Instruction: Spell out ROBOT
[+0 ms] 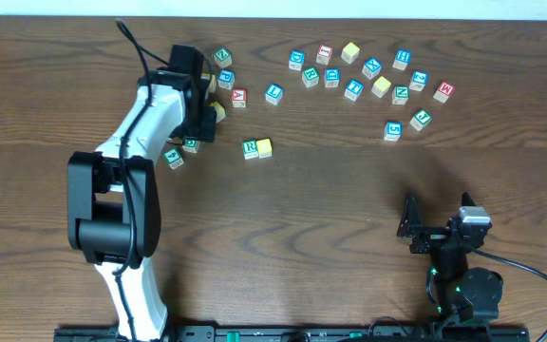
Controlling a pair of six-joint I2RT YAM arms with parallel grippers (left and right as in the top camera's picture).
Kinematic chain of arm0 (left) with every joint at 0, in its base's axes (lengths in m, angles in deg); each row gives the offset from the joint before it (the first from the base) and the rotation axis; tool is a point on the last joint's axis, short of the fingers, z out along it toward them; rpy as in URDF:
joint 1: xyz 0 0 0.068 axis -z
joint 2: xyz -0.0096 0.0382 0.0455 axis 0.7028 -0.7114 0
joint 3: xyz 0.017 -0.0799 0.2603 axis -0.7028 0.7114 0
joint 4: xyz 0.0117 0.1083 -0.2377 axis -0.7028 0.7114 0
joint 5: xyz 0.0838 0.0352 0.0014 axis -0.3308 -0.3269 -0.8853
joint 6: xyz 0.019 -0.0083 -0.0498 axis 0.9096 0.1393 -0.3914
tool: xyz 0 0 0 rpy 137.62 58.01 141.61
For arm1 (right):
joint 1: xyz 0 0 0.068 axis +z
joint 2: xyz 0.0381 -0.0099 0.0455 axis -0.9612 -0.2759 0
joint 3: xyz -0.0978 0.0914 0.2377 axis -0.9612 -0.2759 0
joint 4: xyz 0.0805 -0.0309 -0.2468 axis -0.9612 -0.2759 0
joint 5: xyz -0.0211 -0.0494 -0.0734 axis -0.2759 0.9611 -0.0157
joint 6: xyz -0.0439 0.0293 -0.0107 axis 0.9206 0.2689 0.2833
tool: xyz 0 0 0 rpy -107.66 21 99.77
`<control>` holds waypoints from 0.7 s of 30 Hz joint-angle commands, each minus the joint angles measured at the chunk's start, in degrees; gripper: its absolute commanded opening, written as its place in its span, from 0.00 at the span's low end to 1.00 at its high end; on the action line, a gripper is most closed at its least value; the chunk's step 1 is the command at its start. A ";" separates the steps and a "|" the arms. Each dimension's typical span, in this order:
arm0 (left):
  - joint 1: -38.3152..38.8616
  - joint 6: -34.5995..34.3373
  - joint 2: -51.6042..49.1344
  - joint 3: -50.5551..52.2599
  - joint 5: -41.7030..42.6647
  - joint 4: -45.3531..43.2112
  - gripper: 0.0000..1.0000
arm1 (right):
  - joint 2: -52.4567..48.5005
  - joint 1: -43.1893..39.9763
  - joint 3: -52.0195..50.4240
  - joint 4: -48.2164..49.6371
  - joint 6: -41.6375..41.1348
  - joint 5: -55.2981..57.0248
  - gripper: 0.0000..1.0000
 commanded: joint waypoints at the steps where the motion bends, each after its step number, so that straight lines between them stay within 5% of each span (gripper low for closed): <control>1: -0.92 -1.40 -1.55 -0.20 -0.46 0.02 0.61 | 0.11 -0.59 -0.13 -0.24 0.74 0.07 0.99; 13: -0.61 -1.55 -4.02 -0.17 1.07 -0.20 0.52 | 0.11 -0.59 -0.13 -0.24 0.74 0.07 0.99; 21: -0.63 -1.55 -4.02 -0.20 1.05 -0.17 0.36 | 0.11 -0.59 -0.13 -0.24 0.74 0.04 0.99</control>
